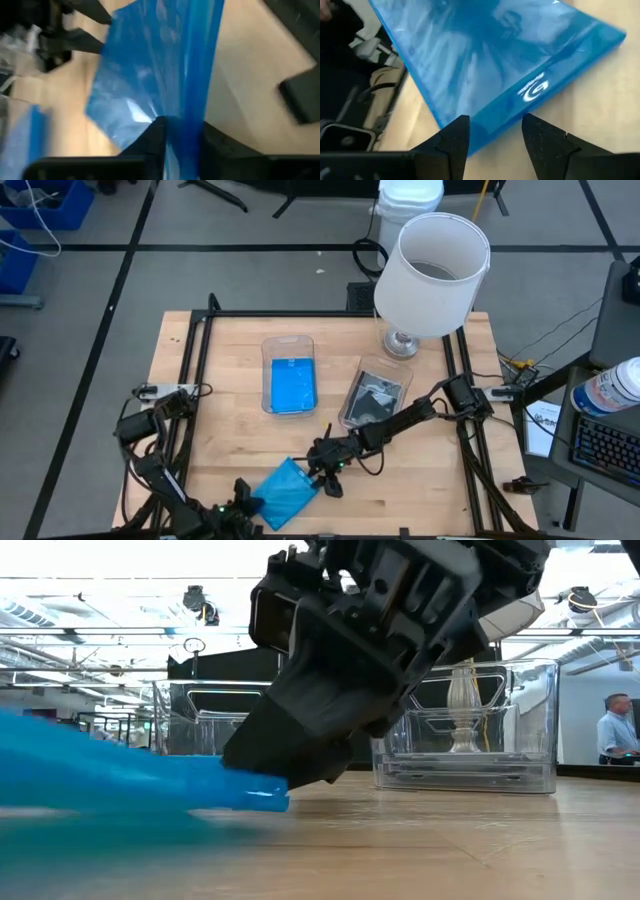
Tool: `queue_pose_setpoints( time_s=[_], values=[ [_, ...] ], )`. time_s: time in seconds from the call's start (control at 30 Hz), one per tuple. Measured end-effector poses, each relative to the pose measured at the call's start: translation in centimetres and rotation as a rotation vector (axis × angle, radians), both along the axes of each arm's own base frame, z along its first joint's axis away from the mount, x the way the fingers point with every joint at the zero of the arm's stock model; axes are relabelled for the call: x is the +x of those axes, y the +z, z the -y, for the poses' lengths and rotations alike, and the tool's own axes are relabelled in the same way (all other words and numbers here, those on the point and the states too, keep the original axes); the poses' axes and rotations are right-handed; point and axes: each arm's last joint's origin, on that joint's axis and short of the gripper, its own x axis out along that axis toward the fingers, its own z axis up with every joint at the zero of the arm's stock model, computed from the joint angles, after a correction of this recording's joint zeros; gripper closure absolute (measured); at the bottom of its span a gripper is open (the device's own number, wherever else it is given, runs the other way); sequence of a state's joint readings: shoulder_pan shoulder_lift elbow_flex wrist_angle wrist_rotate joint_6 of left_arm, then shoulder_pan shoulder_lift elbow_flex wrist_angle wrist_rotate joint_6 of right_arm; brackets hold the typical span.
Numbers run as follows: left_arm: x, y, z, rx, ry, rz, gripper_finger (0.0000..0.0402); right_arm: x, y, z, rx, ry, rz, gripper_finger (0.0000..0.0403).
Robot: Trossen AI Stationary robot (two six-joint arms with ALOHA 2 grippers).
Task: Pick & place jewel cases by type
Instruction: Put the blue cd case into the left transparent bin
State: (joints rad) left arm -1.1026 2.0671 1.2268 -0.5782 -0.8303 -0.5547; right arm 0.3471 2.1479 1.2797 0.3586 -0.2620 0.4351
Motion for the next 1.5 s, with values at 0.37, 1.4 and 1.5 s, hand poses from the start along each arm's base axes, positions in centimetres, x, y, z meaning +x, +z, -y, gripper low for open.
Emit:
queue_pose_setpoints(
  time_s=[0.37, 1.4, 1.5],
  values=[
    [-3.2, 8.6, 2.9, 0.059, 0.103, -0.026, 0.0366, 0.9, 2.0, -0.2, 0.031, 0.002, 0.194, 0.0234],
    [5.7, 13.2, -3.7, 0.96, -0.001, 0.271, 0.0368, -13.8, 17.5, -6.3, -0.599, -0.455, 0.451, 0.0234],
    [7.5, 13.2, -5.3, 0.994, 0.046, 0.226, 0.0368, -14.2, 16.7, -5.8, -0.685, -0.621, 0.45, 0.0234]
  ],
)
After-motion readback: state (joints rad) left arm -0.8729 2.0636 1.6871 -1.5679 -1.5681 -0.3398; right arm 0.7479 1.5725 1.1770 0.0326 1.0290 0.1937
